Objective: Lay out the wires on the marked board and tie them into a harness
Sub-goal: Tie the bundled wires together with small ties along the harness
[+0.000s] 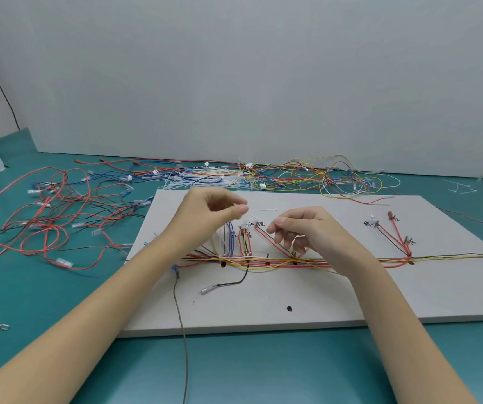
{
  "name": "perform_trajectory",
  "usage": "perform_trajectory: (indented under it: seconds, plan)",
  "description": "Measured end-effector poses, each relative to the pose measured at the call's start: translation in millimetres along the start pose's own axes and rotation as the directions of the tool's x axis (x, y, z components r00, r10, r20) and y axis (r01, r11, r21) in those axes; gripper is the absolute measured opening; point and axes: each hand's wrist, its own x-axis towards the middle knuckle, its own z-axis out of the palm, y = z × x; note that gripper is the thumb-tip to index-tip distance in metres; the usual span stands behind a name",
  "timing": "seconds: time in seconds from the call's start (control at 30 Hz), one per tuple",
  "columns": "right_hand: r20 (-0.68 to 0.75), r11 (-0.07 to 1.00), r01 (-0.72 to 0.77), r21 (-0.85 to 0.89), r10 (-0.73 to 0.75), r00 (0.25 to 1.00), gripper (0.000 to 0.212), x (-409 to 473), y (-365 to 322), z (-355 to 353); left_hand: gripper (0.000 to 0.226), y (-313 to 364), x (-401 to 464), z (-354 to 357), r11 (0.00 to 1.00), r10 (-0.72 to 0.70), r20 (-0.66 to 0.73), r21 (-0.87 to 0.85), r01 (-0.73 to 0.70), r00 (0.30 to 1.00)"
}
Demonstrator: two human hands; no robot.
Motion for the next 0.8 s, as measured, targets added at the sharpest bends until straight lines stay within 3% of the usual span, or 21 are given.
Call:
perform_trajectory:
  seconds: [0.03, 0.13, 0.23, 0.53, 0.8]
  plan:
    - [0.004, 1.000, 0.007, 0.006, -0.007, 1.000, 0.025, 0, 0, 1, 0.004, 1, 0, 0, 1.000, 0.002, 0.046, 0.008, -0.002, 0.999]
    - [0.016, 0.999, 0.035, -0.003, -0.035, 0.999, 0.023, 0, 3, 4, 0.015, 3, -3, 4, 0.996, 0.009, 0.133, 0.083, -0.020, 0.991]
    - [0.023, 0.999, 0.053, -0.008, -0.053, 0.998, 0.023, 0, 4, 6, 0.011, 4, -6, 8, 0.993, 0.019, 0.182, 0.109, -0.039, 0.983]
    - [-0.197, 0.987, 0.057, 0.150, -0.026, 0.980, 0.024, 3, 1, -7, 0.012, 8, -4, 4, 0.992, 0.085, 0.043, 0.093, -0.089, 0.995]
    - [-0.096, 0.992, 0.103, 0.073, -0.096, 0.991, 0.015, 1, 2, 12, 0.011, 6, -5, 9, 0.986, 0.110, 0.091, 0.113, -0.120, 0.990]
